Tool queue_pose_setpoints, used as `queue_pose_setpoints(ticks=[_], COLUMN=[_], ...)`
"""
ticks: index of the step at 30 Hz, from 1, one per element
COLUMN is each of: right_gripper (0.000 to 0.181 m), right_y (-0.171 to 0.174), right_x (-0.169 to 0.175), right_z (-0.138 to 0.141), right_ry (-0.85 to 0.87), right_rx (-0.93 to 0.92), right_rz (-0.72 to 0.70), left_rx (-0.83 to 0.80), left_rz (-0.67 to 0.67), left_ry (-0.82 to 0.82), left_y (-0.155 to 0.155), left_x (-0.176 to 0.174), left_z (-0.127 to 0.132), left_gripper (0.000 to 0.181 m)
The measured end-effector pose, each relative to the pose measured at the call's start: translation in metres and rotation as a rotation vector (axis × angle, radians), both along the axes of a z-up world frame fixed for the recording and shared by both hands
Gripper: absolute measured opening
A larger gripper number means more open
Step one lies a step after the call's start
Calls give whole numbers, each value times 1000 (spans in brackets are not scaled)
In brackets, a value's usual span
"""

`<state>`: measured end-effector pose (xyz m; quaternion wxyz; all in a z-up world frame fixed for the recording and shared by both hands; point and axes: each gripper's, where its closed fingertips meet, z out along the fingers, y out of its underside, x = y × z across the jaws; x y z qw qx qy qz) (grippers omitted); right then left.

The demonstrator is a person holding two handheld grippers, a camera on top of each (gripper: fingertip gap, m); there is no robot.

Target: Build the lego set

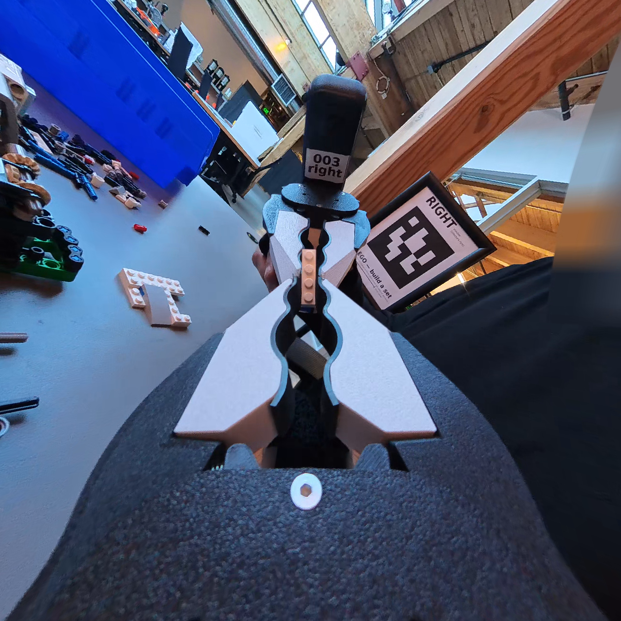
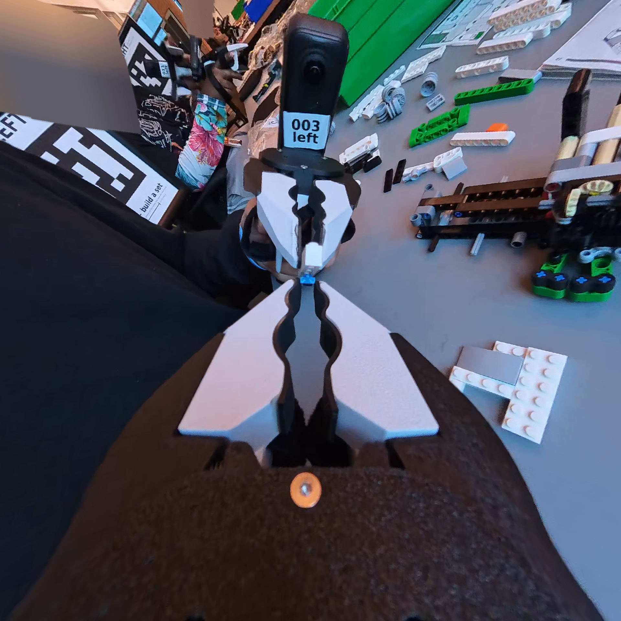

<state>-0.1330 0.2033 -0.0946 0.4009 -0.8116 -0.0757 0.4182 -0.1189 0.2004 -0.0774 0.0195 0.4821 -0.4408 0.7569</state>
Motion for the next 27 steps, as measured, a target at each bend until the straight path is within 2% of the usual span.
queue_pose_setpoints(ticks=[11, 27], right_gripper=[7, 7], right_y=[-1, -1], right_x=[-2, -1], right_z=[-1, -4], right_ry=[79, 96], right_rx=[-11, -10], right_rz=[-7, -21], left_rx=[55, 75], left_rz=[-12, -4], left_ry=[-22, -5], left_y=[-2, -2], left_x=[-2, 0], left_z=[-1, -6], left_gripper=[6, 6])
